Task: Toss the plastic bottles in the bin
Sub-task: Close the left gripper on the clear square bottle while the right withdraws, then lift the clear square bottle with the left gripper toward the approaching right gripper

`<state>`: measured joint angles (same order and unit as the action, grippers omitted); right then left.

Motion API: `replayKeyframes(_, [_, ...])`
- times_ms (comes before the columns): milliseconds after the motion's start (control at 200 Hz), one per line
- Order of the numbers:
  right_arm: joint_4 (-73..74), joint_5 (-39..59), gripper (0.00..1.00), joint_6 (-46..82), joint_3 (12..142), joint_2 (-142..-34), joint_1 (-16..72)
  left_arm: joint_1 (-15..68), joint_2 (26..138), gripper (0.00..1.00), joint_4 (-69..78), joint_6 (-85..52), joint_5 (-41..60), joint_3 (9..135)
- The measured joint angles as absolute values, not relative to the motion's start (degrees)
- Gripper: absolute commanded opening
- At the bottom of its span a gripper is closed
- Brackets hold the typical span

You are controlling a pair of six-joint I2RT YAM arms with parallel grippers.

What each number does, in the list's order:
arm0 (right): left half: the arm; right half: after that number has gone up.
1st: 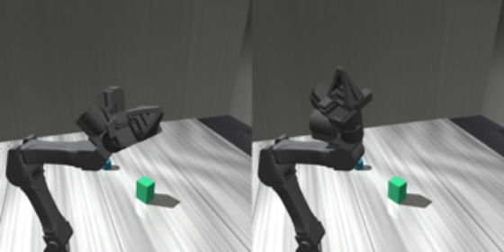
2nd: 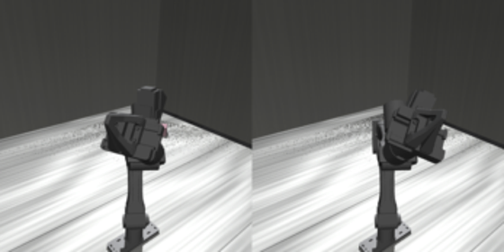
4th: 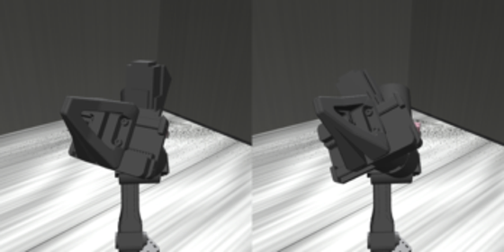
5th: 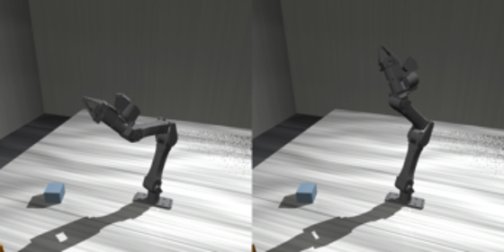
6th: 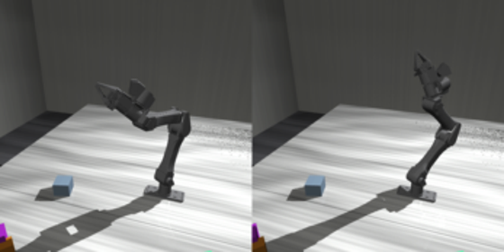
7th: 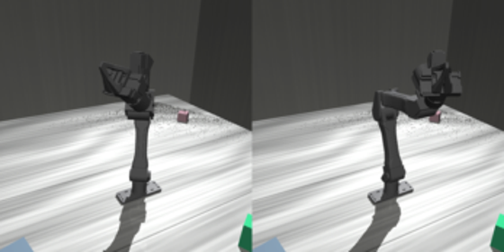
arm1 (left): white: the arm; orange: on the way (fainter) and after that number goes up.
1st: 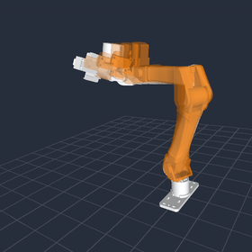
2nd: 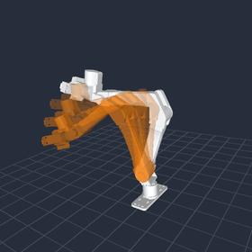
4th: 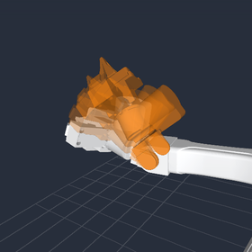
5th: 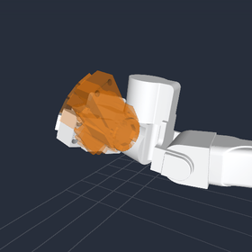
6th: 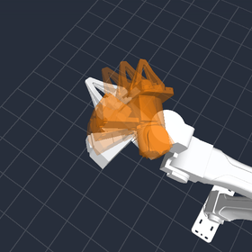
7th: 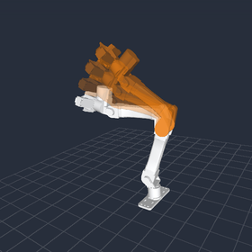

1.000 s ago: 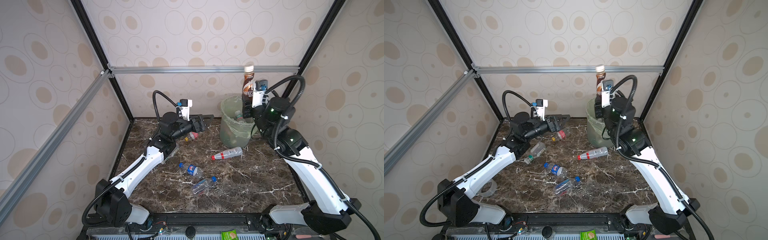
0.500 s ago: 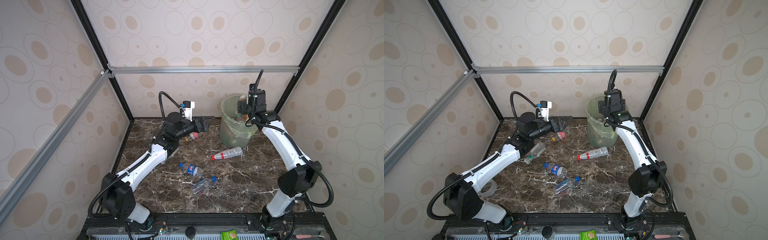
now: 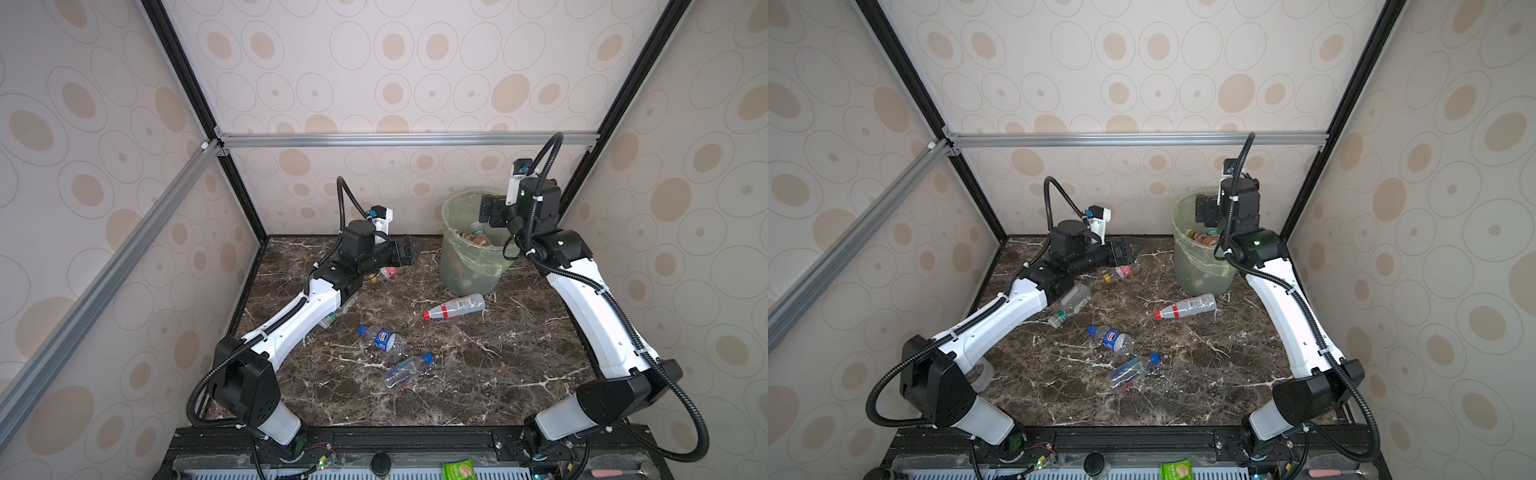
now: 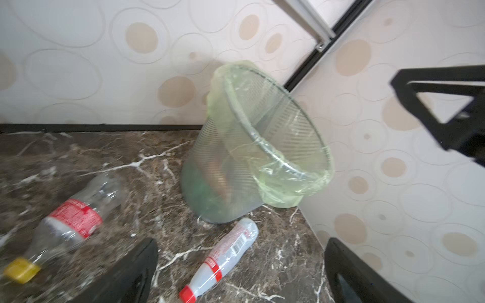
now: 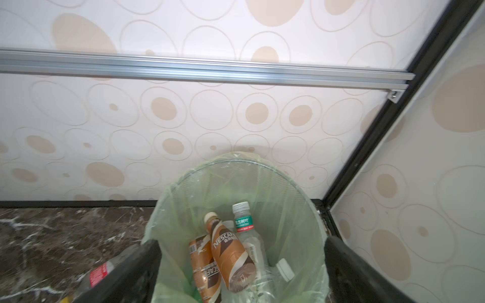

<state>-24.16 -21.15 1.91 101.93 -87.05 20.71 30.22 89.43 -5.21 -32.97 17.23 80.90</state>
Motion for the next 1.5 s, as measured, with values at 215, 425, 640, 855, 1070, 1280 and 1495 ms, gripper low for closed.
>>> replayKeyframes(215, [-23.00, -16.80, 1.00, 1.98, 93.60, -87.35, 29.71, 25.82, 89.45, 0.99, -17.89, -28.21, 8.12, 81.67])
replayKeyframes(425, [-20.58, -13.58, 1.00, 4.67, 85.80, -89.65, 36.49, 19.05, 89.43, 0.99, -23.38, -24.67, 1.04, 75.48])
replayKeyframes(640, [-18.35, -10.46, 1.00, 8.51, 80.55, -91.72, 40.05, 15.73, 93.32, 0.99, -26.89, -21.78, -2.28, 71.46])
replayKeyframes(855, [-16.29, -9.13, 1.00, 10.26, 77.17, -91.42, 40.12, 15.73, 100.01, 0.99, -28.38, -19.07, -3.73, 70.72])
replayKeyframes(1070, [-15.84, -8.97, 1.00, 10.83, 74.70, -90.28, 40.12, 14.98, 103.70, 0.98, -29.02, -17.06, -4.14, 70.70])
replayKeyframes(1280, [-15.22, -8.80, 1.00, 11.27, 73.93, -89.32, 40.12, 13.91, 106.91, 0.82, -28.73, -16.08, -3.62, 70.70])
replayKeyframes(1495, [-15.25, -8.58, 1.00, 11.77, 73.67, -89.03, 39.72, 13.87, 107.11, 0.50, -26.11, -14.90, 1.26, 69.65])
